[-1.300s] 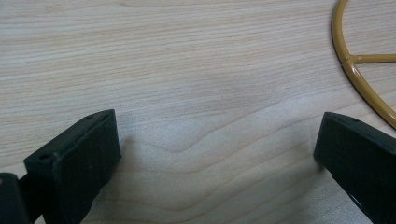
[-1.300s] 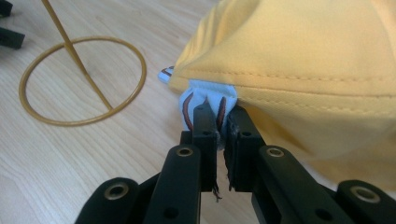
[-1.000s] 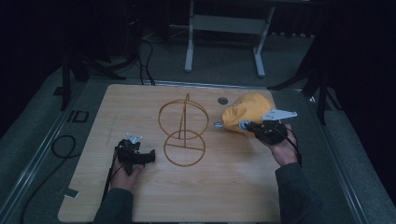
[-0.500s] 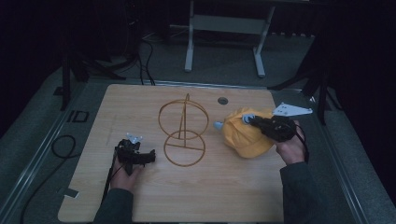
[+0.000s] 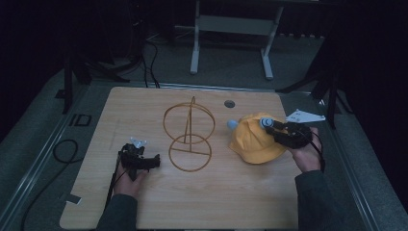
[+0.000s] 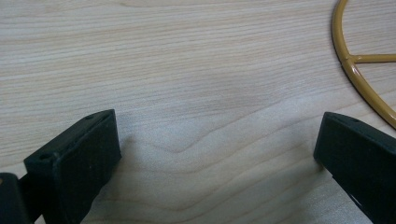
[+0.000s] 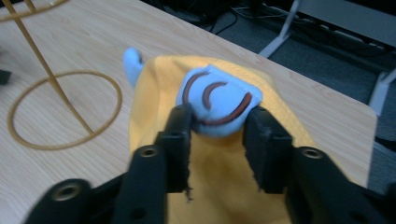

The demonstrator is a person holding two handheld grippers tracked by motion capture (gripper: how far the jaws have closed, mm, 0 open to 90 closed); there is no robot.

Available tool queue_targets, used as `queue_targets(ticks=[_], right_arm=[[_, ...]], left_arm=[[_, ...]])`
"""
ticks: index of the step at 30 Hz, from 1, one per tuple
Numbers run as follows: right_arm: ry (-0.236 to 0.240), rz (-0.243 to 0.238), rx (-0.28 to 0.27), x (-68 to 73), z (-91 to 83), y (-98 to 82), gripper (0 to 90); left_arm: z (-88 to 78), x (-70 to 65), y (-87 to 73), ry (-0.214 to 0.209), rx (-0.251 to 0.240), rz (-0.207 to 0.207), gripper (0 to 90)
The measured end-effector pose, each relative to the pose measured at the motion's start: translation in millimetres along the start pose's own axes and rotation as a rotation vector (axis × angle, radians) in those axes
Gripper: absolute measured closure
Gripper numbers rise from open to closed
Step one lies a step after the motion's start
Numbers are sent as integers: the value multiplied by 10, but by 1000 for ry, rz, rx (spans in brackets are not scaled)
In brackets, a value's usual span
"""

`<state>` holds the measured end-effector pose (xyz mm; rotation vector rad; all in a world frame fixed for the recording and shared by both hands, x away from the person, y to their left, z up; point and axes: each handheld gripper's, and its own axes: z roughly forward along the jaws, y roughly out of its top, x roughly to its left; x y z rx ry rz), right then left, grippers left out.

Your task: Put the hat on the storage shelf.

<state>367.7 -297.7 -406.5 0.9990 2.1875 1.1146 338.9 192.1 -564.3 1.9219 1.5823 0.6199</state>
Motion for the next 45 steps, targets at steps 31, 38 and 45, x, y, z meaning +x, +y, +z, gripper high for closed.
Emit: queue_targets(ticks=[31, 38, 45], right_arm=[[30, -95, 161, -76, 181, 139, 552], [35, -148, 243, -104, 268, 244, 549], [39, -189, 300, -146, 317, 321, 554]], left_arm=[[2, -1, 0, 1, -2, -2, 4], [2, -2, 0, 1, -2, -2, 4], [1, -2, 0, 1, -2, -3, 4]])
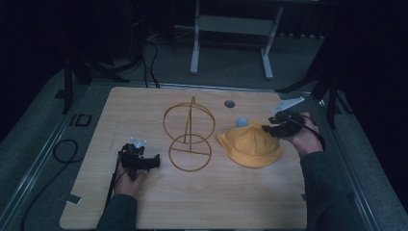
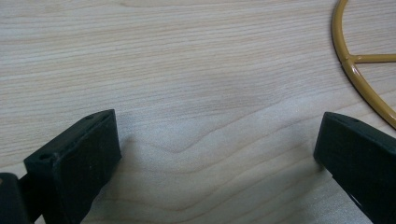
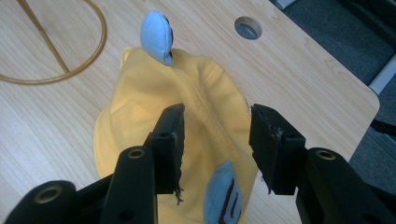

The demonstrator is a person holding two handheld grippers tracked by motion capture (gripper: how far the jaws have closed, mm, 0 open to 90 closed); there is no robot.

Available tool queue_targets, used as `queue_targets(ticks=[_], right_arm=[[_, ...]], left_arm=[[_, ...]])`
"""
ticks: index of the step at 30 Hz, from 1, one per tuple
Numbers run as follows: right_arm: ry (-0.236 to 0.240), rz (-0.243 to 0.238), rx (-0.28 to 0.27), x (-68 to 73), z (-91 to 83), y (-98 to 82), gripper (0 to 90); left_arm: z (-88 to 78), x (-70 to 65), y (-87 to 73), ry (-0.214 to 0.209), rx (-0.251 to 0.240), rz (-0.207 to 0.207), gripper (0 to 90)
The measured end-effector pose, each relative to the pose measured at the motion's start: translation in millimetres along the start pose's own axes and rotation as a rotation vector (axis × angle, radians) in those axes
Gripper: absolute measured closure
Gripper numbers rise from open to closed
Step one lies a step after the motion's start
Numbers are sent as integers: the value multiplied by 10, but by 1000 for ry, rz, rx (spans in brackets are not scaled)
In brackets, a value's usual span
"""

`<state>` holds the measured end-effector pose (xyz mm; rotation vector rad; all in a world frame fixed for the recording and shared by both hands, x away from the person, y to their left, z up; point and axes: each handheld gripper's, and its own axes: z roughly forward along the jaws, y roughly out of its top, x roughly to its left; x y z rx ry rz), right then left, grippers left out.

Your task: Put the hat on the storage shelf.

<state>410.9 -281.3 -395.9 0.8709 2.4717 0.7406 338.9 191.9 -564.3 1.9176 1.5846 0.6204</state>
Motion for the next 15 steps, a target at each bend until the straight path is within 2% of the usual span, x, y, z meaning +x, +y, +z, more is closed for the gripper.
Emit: queue_targets(ticks=[4, 5, 7, 15], right_arm=[[9, -20, 26, -20, 12, 38, 578], [29, -29, 41, -23, 22, 52, 639], [46, -47, 61, -24, 43, 71, 654], [53, -95, 136, 13, 151, 145, 667]], left_arm=[[0, 0, 0, 0, 0, 1, 4], [0, 0, 0, 0, 0, 1, 4], [0, 0, 0, 0, 0, 0, 4], [0, 0, 0, -1, 0, 1, 4]])
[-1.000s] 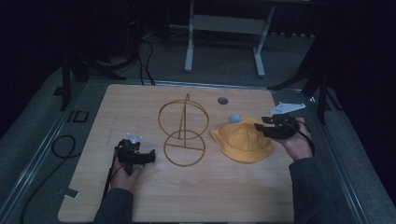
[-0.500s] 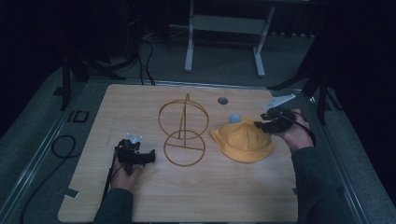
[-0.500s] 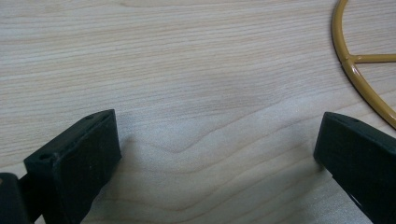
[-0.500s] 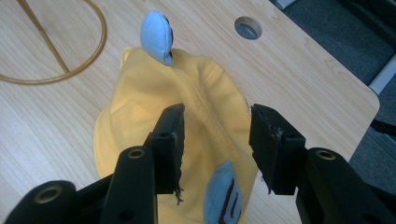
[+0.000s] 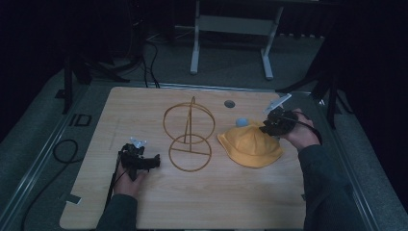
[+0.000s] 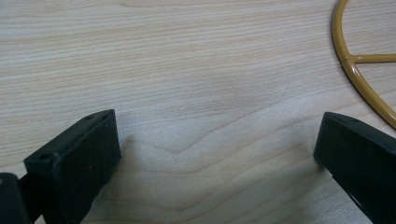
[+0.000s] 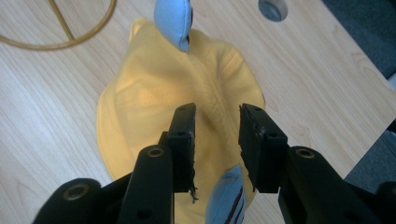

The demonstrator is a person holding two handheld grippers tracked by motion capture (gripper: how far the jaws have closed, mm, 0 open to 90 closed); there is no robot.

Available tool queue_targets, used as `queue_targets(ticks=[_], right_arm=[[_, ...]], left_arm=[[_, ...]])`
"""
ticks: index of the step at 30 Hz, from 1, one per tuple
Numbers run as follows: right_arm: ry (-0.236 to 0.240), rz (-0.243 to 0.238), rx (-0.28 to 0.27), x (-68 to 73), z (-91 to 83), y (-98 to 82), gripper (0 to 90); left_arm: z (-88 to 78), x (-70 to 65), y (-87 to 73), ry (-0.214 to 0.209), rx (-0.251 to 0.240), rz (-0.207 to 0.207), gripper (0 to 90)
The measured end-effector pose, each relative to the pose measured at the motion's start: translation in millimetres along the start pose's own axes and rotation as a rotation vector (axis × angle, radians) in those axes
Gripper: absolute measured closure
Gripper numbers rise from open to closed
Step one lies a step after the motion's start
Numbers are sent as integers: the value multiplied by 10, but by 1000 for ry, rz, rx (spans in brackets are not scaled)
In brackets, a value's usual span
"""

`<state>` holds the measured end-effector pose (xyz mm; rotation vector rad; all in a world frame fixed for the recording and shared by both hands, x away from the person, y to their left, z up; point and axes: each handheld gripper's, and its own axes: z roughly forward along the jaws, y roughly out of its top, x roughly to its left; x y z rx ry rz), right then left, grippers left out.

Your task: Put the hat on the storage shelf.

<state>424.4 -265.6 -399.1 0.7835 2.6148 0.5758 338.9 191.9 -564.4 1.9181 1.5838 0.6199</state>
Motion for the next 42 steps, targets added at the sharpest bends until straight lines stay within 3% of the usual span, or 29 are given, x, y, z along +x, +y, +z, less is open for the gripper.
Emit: queue_targets(ticks=[6, 8, 17, 21, 25, 26, 30, 42], right_arm=[[-5, -30, 63, -9, 86, 46, 668], [-4, -39, 80, -16, 111, 59, 621], [25, -40, 84, -34, 152, 106, 599], [40, -53, 120, -18, 225, 168, 590], [41, -76, 170, -5, 295, 197, 655], [37, -82, 182, -7, 310, 204, 733], [18, -118, 205, 16, 316, 216, 833], [13, -137, 205, 23, 228, 227, 848]], left_arm=[[-1, 1, 0, 0, 2, 2, 4], [-1, 1, 0, 0, 1, 2, 4], [0, 1, 0, 0, 0, 1, 4], [-1, 1, 0, 0, 1, 2, 4], [-1, 1, 0, 0, 2, 2, 4], [-2, 3, 0, 0, 3, 4, 4], [-2, 3, 0, 0, 4, 5, 4], [0, 2, 0, 0, 2, 3, 4]])
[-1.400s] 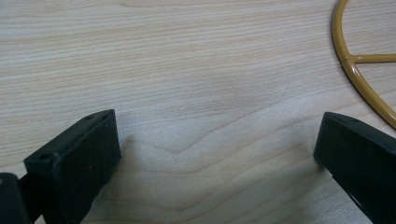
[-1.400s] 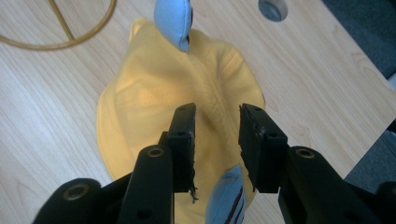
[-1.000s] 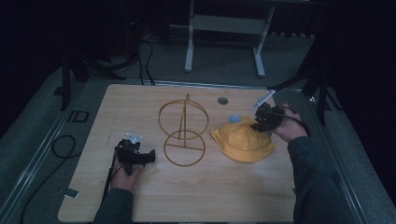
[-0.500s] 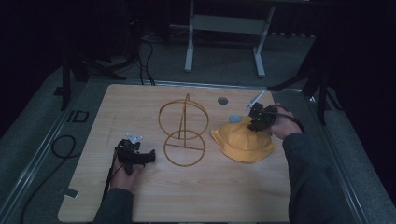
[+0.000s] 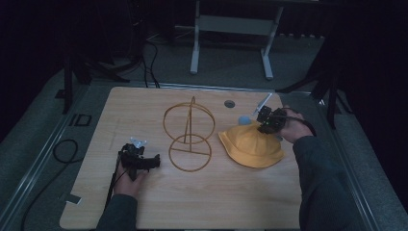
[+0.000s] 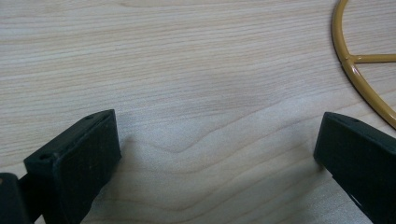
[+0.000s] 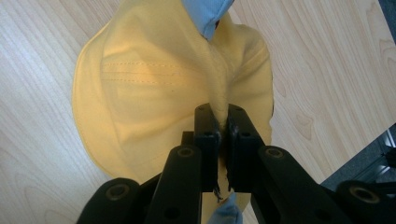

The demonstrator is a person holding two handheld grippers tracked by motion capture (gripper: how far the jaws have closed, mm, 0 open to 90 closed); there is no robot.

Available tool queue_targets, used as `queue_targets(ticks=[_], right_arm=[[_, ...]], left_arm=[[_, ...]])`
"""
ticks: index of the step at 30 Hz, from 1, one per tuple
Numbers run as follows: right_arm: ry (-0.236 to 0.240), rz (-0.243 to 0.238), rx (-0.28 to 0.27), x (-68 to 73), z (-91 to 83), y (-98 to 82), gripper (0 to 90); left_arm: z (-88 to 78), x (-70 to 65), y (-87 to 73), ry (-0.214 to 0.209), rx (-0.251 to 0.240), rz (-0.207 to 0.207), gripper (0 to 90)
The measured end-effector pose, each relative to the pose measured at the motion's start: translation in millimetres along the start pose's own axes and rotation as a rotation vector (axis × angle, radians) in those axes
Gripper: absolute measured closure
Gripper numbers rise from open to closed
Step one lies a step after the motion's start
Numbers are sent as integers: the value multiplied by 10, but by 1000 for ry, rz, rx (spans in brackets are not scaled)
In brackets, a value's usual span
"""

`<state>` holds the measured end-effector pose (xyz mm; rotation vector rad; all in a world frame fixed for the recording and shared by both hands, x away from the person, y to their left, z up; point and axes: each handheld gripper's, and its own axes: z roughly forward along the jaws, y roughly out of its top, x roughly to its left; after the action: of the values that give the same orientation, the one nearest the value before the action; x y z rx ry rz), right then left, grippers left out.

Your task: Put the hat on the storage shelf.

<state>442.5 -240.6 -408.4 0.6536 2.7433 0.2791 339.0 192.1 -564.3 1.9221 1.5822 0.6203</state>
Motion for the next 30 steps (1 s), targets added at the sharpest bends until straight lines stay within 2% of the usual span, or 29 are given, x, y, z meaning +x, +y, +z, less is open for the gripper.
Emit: queue_targets(ticks=[15, 22, 30], right_arm=[[-22, -44, -19, 42, -206, 56, 849], [-20, -55, -64, 65, -358, 79, 849], [-33, -70, -83, 83, -489, 91, 849]], left_arm=[[0, 0, 0, 0, 0, 1, 4], [0, 0, 0, 0, 0, 0, 4], [0, 0, 0, 0, 0, 0, 4]])
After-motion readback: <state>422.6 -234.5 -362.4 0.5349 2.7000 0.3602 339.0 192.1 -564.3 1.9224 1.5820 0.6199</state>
